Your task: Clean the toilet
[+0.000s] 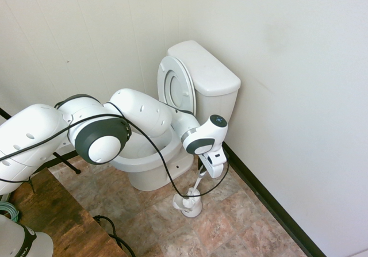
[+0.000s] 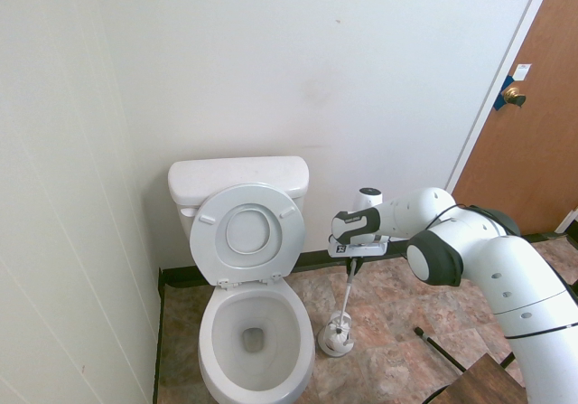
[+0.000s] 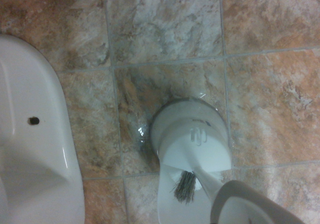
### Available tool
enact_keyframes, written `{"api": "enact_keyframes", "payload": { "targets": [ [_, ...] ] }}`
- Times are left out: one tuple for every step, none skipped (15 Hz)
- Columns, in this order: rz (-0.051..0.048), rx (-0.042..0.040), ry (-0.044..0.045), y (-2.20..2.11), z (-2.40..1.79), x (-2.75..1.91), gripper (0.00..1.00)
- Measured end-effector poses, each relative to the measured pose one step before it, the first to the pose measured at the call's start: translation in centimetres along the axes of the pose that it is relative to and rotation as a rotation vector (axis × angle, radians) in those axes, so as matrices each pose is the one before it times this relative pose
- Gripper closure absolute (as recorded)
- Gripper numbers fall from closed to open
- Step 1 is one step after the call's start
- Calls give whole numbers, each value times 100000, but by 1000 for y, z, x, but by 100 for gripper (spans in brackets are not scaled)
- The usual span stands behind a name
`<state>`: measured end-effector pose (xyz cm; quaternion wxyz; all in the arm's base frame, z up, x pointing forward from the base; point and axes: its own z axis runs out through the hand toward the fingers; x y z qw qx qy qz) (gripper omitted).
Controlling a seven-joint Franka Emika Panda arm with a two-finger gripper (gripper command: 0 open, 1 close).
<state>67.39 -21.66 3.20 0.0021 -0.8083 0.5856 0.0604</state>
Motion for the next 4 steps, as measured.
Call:
{"api": "enact_keyframes", "payload": {
  "targets": [
    [428,-472,-378,-134,370,0,100],
    [399,-674,-519,-101,482,-19,100],
    [451,-659,-512,-99,462,-7,100],
    [422,-522,-384,-63,510,35,100]
  ]
}}
